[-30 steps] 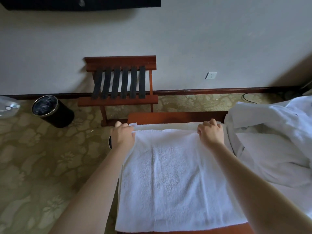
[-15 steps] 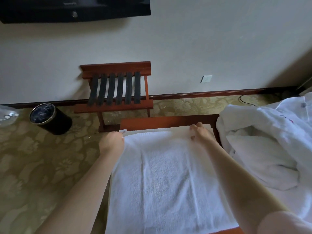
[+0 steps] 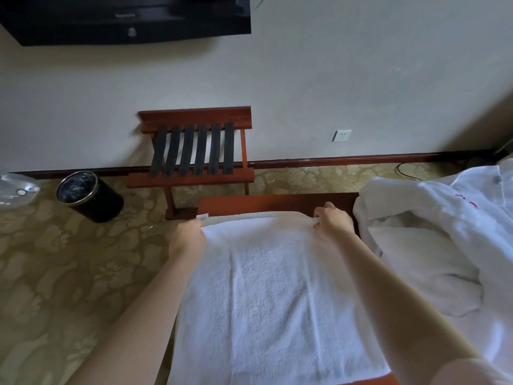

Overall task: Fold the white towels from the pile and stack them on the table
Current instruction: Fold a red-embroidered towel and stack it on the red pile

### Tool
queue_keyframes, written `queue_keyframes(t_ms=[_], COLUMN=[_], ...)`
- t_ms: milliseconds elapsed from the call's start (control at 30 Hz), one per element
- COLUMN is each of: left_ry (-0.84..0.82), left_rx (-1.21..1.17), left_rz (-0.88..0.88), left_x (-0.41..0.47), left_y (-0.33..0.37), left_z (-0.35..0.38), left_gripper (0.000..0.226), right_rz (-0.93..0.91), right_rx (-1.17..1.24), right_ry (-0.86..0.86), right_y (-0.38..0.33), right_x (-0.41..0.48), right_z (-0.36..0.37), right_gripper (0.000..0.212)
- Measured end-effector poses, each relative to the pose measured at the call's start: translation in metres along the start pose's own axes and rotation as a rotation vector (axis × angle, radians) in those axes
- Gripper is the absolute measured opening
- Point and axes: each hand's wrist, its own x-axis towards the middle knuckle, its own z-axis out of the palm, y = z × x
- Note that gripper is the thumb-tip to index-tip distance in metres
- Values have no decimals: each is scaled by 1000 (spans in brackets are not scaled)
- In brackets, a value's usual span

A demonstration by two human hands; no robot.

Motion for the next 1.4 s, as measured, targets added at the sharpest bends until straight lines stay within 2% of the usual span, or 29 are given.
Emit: queue_keyframes(t_ms=[100,200,400,567,667,800,1000,1233,1400], left_ry=[26,70,139,216,252,310,339,233,160], left_rx=[-152,-229,-283,-334,-399,-416,-386,-207,-140], left_rz=[14,28,50,154,150,141,152,104,55], left_x=[-12,-24,-43,-69,-80,-84,-62,-16,27], left_y=[0,-2,-7,-16,-26,-31,-21,-9,-7], left_z=[1,-1,-17,-22,-24,-36,-54,-31,3], left_gripper=[28,31,18,36,25,27,27,28,28], right_rz=[-1,-21,63,127,145,100,113,179,194], right_rx=[-28,-87,281,525,623,671,618,490,414], right_ry=[104,133,374,589,698,792,785,528,417], right_y=[3,5,10,-2,-13,-23,-33,-23,-14], right_x=[-18,-35,-64,-99,-120,-136,-118,-66,-26], right_z=[1,-2,-6,-8,-12,-27,-57,-31,-4], right_gripper=[20,21,18,13,14,13,15,16,15])
